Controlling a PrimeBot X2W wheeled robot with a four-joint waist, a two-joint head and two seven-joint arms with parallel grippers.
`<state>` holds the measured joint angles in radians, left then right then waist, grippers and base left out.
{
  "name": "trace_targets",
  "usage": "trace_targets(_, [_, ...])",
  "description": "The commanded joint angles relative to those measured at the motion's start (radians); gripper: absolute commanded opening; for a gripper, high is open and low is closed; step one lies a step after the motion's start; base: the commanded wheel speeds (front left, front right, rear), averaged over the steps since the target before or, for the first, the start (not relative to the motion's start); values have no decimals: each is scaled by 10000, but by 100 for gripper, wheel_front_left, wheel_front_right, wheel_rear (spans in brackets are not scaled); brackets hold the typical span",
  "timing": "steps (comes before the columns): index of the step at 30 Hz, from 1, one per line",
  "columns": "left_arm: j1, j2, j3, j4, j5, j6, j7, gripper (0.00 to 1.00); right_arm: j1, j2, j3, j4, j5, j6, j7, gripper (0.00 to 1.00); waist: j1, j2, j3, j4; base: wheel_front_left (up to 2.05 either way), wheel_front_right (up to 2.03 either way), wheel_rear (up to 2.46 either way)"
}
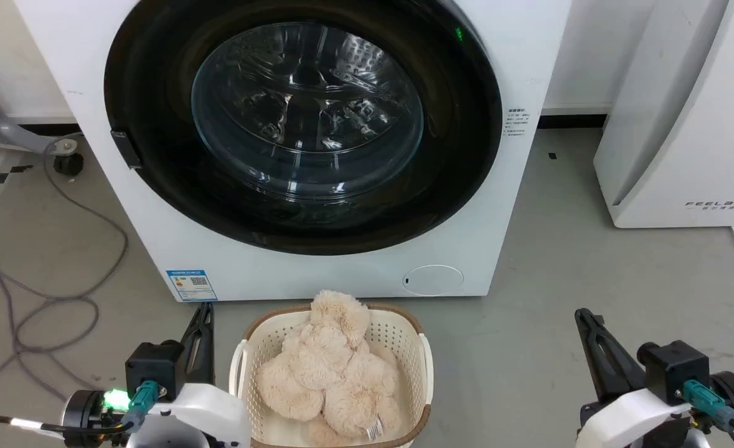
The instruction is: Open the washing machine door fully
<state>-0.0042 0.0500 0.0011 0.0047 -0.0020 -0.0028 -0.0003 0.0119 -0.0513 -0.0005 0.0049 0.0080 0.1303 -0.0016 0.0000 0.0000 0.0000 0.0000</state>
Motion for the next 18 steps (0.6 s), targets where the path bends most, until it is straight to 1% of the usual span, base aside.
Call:
trace_targets(1, [42,3,-11,-47,20,28,3,0,-119,11,5,-49,-80,4,16,0,0,0,0,0,0,0,0])
trace_targets(18, [42,3,-11,-47,20,28,3,0,-119,11,5,-49,-80,4,16,0,0,0,0,0,0,0,0])
